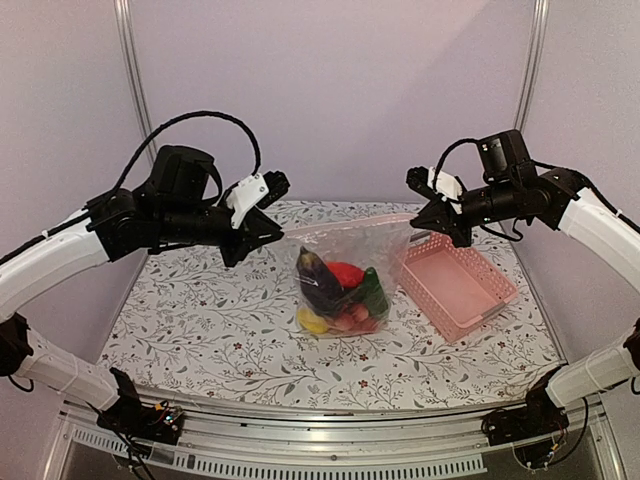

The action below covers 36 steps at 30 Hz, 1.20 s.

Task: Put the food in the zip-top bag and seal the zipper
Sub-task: Zip the zipper of the food storage bag.

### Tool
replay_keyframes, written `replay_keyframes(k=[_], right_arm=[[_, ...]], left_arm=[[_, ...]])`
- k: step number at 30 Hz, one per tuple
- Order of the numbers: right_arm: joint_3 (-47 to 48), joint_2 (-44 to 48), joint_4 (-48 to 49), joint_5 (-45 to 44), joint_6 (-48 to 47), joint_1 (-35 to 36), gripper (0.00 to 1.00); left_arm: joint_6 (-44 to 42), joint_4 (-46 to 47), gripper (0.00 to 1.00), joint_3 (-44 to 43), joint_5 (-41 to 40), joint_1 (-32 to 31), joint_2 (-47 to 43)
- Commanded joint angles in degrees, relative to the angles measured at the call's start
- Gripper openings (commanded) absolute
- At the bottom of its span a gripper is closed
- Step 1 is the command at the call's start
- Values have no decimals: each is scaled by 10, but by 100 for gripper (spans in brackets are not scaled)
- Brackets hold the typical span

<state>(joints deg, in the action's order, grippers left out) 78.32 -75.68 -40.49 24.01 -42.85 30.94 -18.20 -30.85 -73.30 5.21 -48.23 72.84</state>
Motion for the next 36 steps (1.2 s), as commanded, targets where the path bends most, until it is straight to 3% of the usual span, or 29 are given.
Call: replay_keyframes(k=[1,6,11,18,23,26,29,32,36], right_arm=[[-6,10,-14,-24,9,-13,0],[-2,2,-14,-8,5,-13,0],[60,-49,-2,12,2,-13,0],[274,-206,28,26,1,-30,0],[403,-296,36,46,14,-46,0],[363,-288,42,85,4,-46,0],[243,-252,52,121,-17,-41,0],[118,-210,47,127,-46,-25,2],[-7,-119,21,107,-79,-5,27]], left_arm=[[11,-16,10,16,-21,15,-22],[18,7,9,24,-14,16,-22],[5,85,2,28,-32,43,-8],[-28,205,0,-40,-35,139,69],[-56,189,0,-100,-1,152,108],[-60,169,1,-88,42,152,99],[-41,170,4,-22,97,152,64],[-7,149,13,42,184,148,31],[27,102,35,95,197,138,-27]])
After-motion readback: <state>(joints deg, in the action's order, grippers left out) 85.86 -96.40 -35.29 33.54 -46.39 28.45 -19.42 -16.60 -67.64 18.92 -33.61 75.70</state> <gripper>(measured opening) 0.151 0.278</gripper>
